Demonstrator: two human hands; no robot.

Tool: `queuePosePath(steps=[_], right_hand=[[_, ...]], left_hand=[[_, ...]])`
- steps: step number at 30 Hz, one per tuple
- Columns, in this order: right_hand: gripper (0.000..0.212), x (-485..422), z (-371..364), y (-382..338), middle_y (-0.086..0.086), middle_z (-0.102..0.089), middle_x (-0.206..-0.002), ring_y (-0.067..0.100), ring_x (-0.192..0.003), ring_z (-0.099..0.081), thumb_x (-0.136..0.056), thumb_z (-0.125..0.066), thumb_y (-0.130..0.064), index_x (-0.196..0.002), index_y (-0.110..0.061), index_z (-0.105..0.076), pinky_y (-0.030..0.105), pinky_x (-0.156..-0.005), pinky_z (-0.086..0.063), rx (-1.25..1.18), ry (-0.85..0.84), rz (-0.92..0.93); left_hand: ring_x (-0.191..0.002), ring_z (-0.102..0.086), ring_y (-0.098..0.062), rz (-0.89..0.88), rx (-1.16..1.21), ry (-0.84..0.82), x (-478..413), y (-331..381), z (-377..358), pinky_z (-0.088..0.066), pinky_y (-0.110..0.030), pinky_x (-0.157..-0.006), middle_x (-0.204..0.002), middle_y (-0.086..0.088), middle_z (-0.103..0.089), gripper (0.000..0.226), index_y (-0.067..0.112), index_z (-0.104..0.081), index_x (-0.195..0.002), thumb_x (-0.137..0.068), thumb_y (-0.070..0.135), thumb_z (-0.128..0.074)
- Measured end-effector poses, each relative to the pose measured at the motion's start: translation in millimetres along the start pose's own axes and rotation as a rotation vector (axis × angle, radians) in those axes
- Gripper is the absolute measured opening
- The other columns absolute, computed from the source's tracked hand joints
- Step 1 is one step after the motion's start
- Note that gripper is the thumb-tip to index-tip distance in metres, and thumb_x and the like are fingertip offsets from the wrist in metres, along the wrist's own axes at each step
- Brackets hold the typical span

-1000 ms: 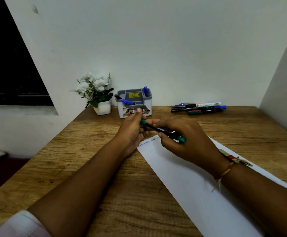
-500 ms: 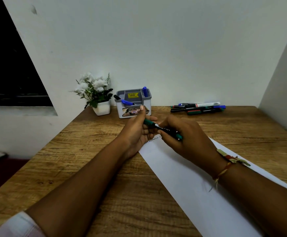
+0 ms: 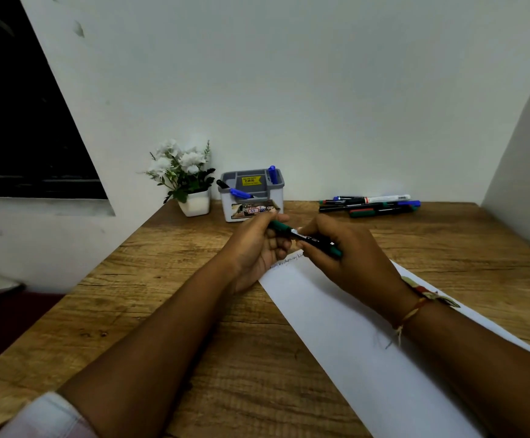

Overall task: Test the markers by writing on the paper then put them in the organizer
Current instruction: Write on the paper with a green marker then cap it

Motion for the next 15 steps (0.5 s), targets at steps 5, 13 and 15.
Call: queuePosePath(steps=[5,13,15], right_hand=[[0.036,0.4,7.2,1.7,-0.01,-0.072,-0.102,0.0,-0.089,-0.063,-0.091,-0.079,-0.026,-0.125,-0.02,-0.067,0.01,-0.072,-0.044,-0.002,0.034,-0.106],[0.048,3.1,18.4,16.3,-0.013,-0.071,-0.1,0.009,-0.087,-0.07,-0.095,-0.071,-0.041,-0.137,-0.026,-0.054,0.037,-0.082,-0.057,0.037,-0.081,-0.339],[0.045,2.6,17.6,16.3,-0.018,-0.068,-0.095,0.011,-0.087,-0.07,-0.095,-0.07,-0.043,-0.135,-0.027,-0.056,0.04,-0.083,-0.058,0.066,-0.116,-0.347]], left_hand=[[-0.063,-0.057,-0.014,-0.136,0.027,0.076,1.5,4.4,-1.0,-0.05,-0.032,-0.07,-0.081,-0.01,-0.064,0.027,0.0,-0.054,-0.124,-0.103,0.016,-0.048],[-0.073,-0.071,-0.009,-0.708,-0.301,0.696,-3.2,54.1,32.0,-0.057,-0.024,-0.062,-0.096,-0.005,-0.069,0.021,0.021,-0.039,-0.11,-0.1,0.019,-0.057],[-0.078,-0.07,-0.007,-0.788,-0.464,0.784,-7.5,69.2,38.1,-0.057,-0.024,-0.069,-0.093,0.001,-0.07,0.021,0.022,-0.044,-0.111,-0.098,0.024,-0.06]])
Point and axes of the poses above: each hand's wrist, its own x-axis away from the middle knuckle, its own z-axis out of the back of the hand, y = z × x, the point moved 1 cm from there along -x, towards the middle knuckle
